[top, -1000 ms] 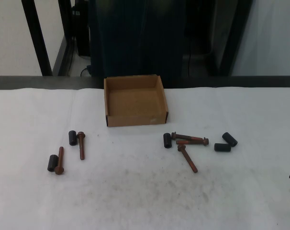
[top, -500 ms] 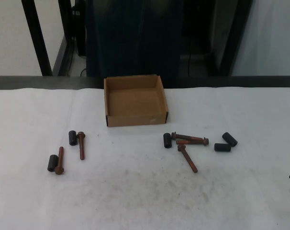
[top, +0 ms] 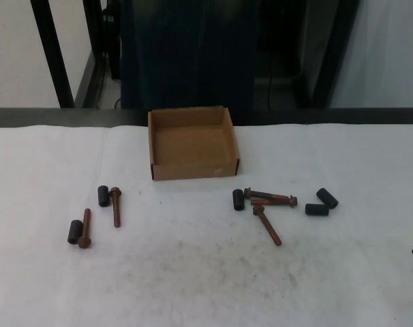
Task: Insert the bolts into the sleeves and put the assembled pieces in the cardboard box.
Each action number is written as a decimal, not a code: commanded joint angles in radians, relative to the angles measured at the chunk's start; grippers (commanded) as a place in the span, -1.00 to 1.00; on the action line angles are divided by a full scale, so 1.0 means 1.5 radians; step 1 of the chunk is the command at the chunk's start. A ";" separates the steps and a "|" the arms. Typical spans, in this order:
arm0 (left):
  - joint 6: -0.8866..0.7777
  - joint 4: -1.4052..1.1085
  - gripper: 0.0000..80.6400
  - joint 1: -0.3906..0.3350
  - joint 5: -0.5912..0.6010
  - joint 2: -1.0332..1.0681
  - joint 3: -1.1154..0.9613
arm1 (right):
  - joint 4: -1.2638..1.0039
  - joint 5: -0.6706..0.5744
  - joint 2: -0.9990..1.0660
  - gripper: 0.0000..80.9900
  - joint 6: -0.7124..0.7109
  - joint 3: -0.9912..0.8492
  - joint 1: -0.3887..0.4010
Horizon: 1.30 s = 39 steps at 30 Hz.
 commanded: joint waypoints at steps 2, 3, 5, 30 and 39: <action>0.005 -0.005 -0.98 0.001 0.011 -0.003 -0.006 | -0.004 0.001 -0.007 -0.99 0.000 -0.006 -0.001; 0.005 -0.005 -0.98 0.001 0.011 -0.003 -0.006 | -0.004 0.001 -0.007 -0.99 0.000 -0.006 -0.001; 0.005 -0.005 -0.98 0.001 0.011 -0.003 -0.006 | -0.004 0.001 -0.007 -0.99 0.000 -0.006 -0.001; 0.102 0.079 -0.98 0.001 0.134 -0.003 -0.038 | -0.082 0.001 -0.007 -0.99 -0.210 -0.042 -0.001; 0.106 0.438 -0.98 0.001 0.135 -0.004 -0.250 | 0.229 0.002 -0.007 -0.99 -0.230 -0.268 -0.001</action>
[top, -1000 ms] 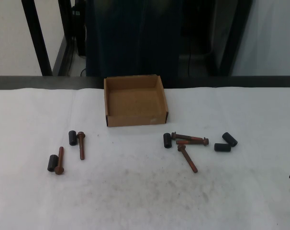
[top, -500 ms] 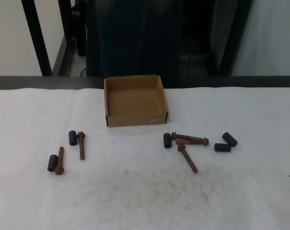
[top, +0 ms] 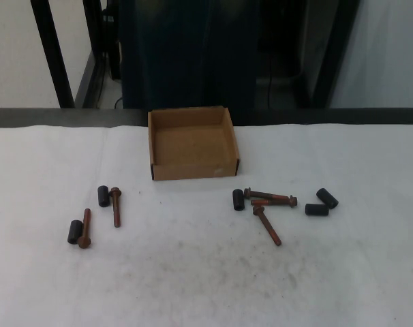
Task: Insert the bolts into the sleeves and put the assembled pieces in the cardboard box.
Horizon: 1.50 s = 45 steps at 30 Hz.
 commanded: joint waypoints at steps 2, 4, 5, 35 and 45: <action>0.005 0.122 -0.98 0.001 0.004 -0.003 -0.086 | 0.156 0.002 -0.006 -0.99 -0.008 -0.111 -0.001; 0.015 0.194 -0.98 0.001 0.008 0.007 -0.133 | 0.212 0.002 -0.006 -0.99 -0.009 -0.142 -0.001; 0.025 0.243 -0.98 0.001 0.015 0.017 -0.156 | 0.234 0.002 -0.006 -0.99 -0.009 -0.154 -0.001; -0.008 0.494 -0.98 0.008 0.066 0.386 -0.372 | 0.278 -0.067 0.014 -0.99 -0.054 -0.170 -0.001; 0.038 0.487 -0.98 0.008 0.071 0.465 -0.372 | 0.436 -0.050 0.222 -0.99 -0.204 -0.287 -0.001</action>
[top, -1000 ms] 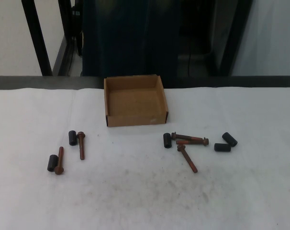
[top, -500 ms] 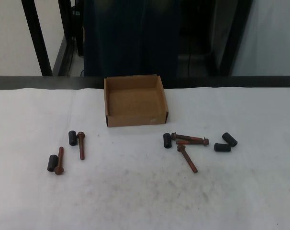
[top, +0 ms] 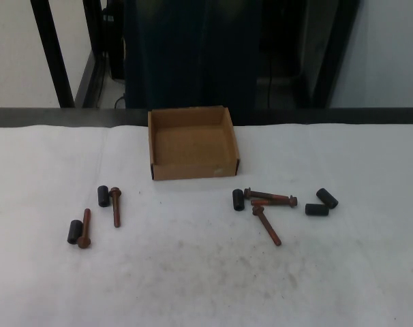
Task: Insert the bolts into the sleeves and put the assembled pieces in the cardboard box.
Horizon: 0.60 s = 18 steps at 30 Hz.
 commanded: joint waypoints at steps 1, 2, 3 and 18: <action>0.023 -0.013 -0.98 0.001 0.010 0.015 -0.005 | 0.041 0.017 0.068 -0.99 -0.097 -0.041 -0.001; 0.032 -0.018 -0.98 0.001 0.032 0.028 -0.006 | 0.041 0.028 0.087 -0.99 -0.116 -0.047 -0.001; 0.038 -0.023 -0.98 0.001 0.057 0.041 -0.006 | 0.041 0.035 0.107 -0.99 -0.136 -0.053 -0.001; 0.038 -0.147 -0.98 -0.001 0.103 0.257 -0.006 | -0.054 0.096 0.355 -0.20 -0.173 -0.116 -0.001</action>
